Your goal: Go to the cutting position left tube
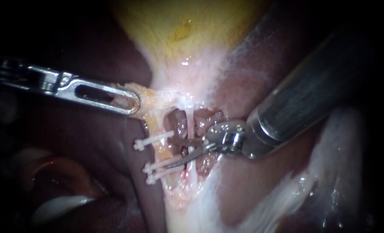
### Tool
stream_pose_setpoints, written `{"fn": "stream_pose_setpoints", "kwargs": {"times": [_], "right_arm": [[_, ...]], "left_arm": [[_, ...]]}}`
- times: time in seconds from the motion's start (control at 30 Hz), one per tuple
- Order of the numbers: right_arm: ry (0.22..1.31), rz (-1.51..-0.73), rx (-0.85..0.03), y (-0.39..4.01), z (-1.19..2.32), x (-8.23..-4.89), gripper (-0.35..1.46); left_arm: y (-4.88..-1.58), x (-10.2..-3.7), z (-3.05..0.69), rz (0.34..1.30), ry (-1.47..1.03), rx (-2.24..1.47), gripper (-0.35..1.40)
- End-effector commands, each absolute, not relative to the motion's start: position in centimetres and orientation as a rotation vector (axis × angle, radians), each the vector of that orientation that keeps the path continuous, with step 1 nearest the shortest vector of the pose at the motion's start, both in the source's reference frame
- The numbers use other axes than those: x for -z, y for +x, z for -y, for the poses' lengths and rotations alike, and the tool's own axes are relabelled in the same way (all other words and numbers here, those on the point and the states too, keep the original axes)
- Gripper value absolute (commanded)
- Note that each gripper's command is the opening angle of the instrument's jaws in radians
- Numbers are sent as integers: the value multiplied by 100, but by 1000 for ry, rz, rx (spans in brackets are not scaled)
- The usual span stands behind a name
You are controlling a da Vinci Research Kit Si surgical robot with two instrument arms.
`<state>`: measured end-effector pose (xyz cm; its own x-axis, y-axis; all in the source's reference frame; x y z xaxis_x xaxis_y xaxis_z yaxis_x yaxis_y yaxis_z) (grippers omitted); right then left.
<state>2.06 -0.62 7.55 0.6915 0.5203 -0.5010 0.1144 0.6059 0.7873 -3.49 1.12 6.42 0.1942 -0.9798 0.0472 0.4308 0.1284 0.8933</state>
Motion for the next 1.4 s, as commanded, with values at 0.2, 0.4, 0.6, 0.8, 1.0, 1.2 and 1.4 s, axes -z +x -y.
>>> {"fn": "stream_pose_setpoints", "kwargs": {"times": [0.2,0.4,0.6,0.8,1.0,1.2,1.4], "right_arm": [[922,-829,-278,212,60,-753,136],[959,-857,-284,217,61,-753,136],[985,-874,-284,226,60,-754,136],[992,-888,-293,235,59,-756,136],[1016,-907,-310,244,59,-759,136],[1038,-928,-316,252,64,-763,136],[1075,-955,-322,262,67,-764,136]], "left_arm": [[-349,-642,-112,788,888,1197,-35],[-349,-642,-112,788,888,1197,-35],[-350,-642,-112,788,888,1198,-35],[-350,-642,-112,788,888,1198,-35],[-350,-642,-112,788,888,1198,-35],[-351,-642,-112,788,887,1199,-35],[-352,-642,-112,787,890,1197,-35]]}}
